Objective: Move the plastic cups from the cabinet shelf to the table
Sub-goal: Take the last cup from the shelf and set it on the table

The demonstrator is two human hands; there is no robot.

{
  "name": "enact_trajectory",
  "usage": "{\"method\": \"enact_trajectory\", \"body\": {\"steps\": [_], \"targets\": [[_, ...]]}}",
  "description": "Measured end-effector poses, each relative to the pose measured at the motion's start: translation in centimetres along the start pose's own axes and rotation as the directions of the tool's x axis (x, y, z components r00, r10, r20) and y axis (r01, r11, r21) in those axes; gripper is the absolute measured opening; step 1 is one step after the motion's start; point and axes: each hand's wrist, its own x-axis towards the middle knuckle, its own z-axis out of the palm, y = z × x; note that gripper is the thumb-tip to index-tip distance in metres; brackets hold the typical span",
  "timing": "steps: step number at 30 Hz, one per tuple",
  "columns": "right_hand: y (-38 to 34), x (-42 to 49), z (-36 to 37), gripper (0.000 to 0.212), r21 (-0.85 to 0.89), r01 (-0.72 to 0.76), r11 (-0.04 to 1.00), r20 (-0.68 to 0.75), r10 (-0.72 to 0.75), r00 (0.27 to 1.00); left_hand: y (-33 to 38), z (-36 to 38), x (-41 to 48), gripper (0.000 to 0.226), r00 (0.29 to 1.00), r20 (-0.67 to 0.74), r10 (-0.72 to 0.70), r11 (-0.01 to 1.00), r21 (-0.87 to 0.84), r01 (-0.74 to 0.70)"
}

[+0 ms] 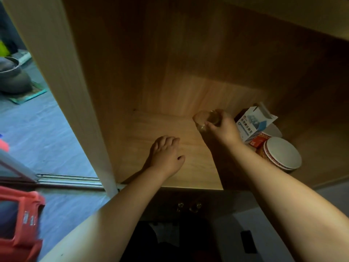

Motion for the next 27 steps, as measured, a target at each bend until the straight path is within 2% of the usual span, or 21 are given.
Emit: {"method": "enact_trajectory", "body": {"steps": [3, 5, 9, 11, 17, 22, 27], "targets": [[-1.0, -1.4, -1.2, 0.062, 0.045, -0.014, 0.999, 0.033, 0.013, 0.999, 0.8, -1.1, -0.4, 0.063, 0.999, -0.002, 0.038, 0.993, -0.114, -0.038], [-2.5, -2.5, -2.7, 0.060, 0.072, 0.018, 0.997, 0.065, -0.023, 0.998, 2.0, -2.3, -0.7, 0.065, 1.000, 0.006, 0.020, 0.960, -0.280, -0.017], [-6.3, -4.9, -6.6, 0.061, 0.097, 0.182, 0.978, 0.129, -0.194, 0.973, 4.8, -5.3, -1.2, 0.077, 0.986, 0.078, -0.150, 0.770, -0.616, 0.166], [-8.0, -6.2, -8.3, 0.061, 0.137, 0.212, 0.968, 0.172, -0.234, 0.957, 5.7, -6.7, -1.5, 0.082, 0.979, 0.059, -0.194, 0.688, -0.703, 0.179], [-10.2, -9.7, -10.1, 0.064, 0.209, 0.242, 0.948, 0.198, -0.283, 0.938, 6.5, -9.0, -3.8, 0.062, 0.973, -0.039, -0.228, 0.526, -0.846, 0.089], [-10.6, -12.1, -10.1, 0.058, 0.305, 0.278, 0.911, 0.190, -0.344, 0.919, 6.6, -9.3, -6.0, 0.063, 0.967, -0.032, -0.253, 0.523, -0.845, 0.109], [-11.2, -15.1, -10.9, 0.059, 0.415, 0.330, 0.848, 0.229, -0.448, 0.864, 7.7, -9.4, -10.2, 0.062, 0.925, -0.060, -0.374, 0.481, -0.866, 0.138]]}}
